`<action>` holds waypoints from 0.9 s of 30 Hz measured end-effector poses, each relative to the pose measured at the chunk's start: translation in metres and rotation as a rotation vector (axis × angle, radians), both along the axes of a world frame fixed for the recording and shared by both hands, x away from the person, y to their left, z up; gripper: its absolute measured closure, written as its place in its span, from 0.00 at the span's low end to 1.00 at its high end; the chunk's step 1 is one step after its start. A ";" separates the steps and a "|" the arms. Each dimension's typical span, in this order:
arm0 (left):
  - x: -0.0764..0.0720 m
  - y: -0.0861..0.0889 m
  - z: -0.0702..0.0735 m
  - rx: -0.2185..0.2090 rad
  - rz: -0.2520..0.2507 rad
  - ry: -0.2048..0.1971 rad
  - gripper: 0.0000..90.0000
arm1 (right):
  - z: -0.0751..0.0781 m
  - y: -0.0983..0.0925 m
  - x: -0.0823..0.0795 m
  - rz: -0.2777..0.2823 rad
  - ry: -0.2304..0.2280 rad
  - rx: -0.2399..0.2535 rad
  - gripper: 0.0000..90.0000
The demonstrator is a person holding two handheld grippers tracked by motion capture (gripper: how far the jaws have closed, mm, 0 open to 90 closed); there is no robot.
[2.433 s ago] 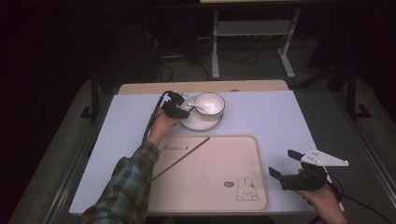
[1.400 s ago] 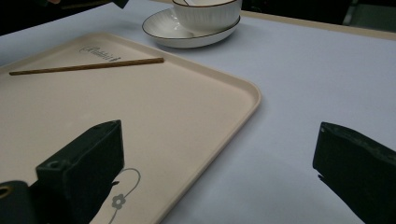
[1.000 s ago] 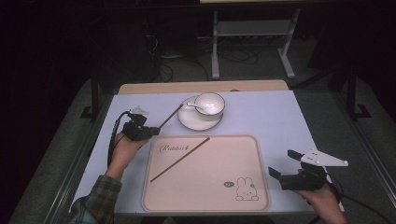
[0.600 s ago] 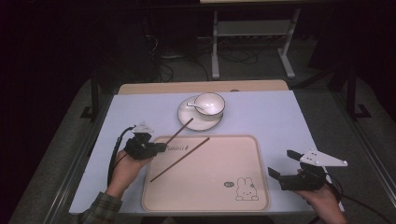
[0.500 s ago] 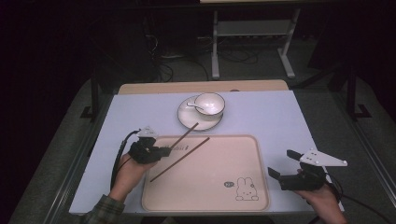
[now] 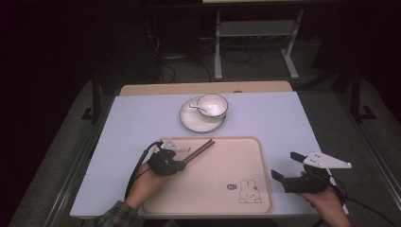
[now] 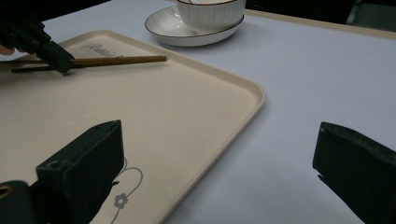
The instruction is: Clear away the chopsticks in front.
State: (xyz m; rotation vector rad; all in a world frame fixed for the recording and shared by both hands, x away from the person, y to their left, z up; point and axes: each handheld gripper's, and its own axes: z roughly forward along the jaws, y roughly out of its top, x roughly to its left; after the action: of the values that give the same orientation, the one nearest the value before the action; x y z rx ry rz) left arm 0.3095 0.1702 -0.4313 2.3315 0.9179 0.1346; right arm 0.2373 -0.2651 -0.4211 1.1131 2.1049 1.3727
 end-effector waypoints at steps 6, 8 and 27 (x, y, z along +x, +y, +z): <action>0.001 0.000 -0.002 0.001 0.004 0.005 0.93 | 0.000 0.000 0.000 0.001 0.001 0.000 0.02; 0.001 0.001 -0.002 0.000 0.004 0.005 0.93 | 0.000 0.000 0.000 0.001 0.000 0.001 0.02; 0.027 -0.021 0.024 -0.076 -0.073 -0.030 0.95 | 0.000 0.001 0.000 0.000 -0.001 -0.003 0.02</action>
State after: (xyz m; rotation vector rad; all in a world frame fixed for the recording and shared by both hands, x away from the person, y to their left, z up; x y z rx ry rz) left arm 0.3369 0.1497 -0.4071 2.2834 0.8087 0.1030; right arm 0.2375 -0.2640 -0.4207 1.1106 2.1055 1.3693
